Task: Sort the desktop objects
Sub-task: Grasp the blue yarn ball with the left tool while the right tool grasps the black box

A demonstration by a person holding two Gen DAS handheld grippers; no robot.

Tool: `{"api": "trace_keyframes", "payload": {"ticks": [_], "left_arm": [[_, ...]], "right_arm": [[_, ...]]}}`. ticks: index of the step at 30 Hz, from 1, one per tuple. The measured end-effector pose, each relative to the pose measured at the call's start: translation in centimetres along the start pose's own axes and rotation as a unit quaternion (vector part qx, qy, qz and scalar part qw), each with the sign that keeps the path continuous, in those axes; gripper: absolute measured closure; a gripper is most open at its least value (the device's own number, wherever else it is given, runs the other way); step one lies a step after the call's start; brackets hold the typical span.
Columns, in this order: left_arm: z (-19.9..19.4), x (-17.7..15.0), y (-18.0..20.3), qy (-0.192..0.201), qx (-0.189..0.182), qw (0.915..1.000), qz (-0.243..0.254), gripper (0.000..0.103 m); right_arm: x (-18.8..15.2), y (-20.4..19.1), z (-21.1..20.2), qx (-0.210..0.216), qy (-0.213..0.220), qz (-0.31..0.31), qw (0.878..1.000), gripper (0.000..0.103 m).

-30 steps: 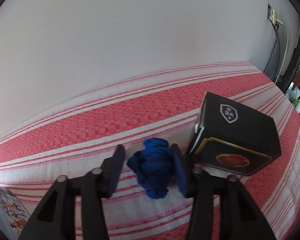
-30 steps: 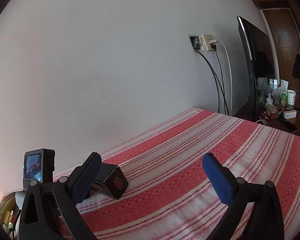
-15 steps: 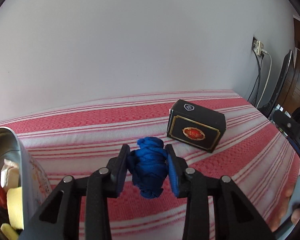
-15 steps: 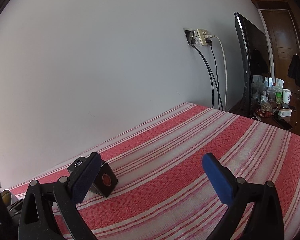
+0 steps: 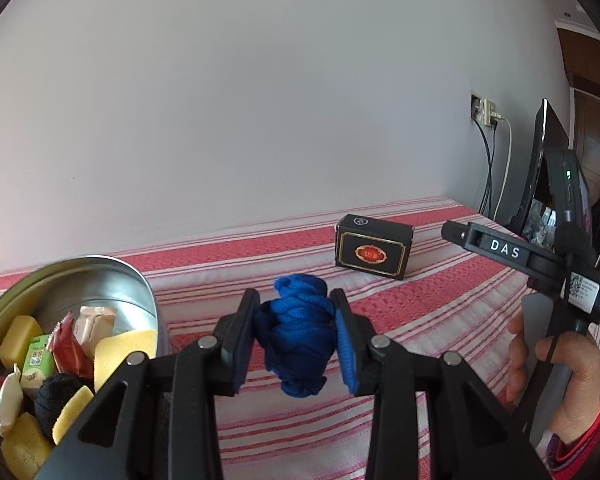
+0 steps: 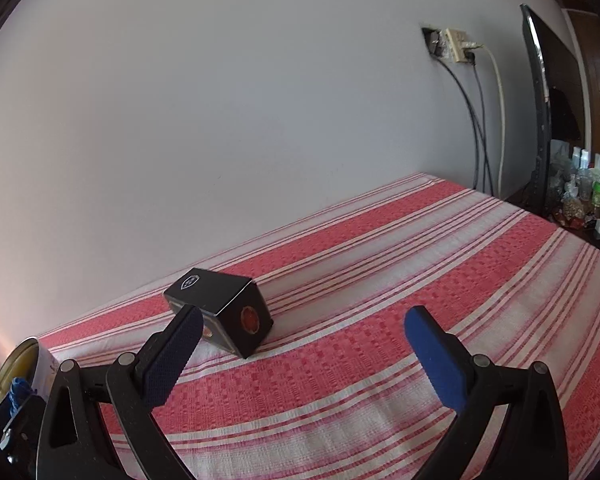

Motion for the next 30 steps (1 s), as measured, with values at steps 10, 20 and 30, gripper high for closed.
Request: {"api": "trace_keyframes", "payload": {"ticks": [10,20,30], "left_arm": [[-0.1,0.6,-2.1,0.005,0.005,0.9992,-0.039,0.067],[0.5,0.7,-3.1,-0.006,0.006,0.9977,-0.067,0.067],[0.5,0.7,-3.1,-0.002,0.008,0.9976,-0.069,0.067]], "right_arm": [[3.6,-3.8,4.4,0.082,-0.007,-0.095,0.992,0.001],[1.3,-9.1,11.3,0.095,-0.116,-0.275,0.95,0.001],[0.1,-9.4,11.8,0.078,-0.143,-0.264,0.951,0.053]]}}
Point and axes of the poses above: each gripper's, at about its wrist camera, not at the fingertips, and z roughly the way its jaws point, y to its right, x to its top, the point moved 8 cm from there along z, roughly the way its jaws point, and after that the axes turned 11 degrees about -z, right-handed, at the moved point
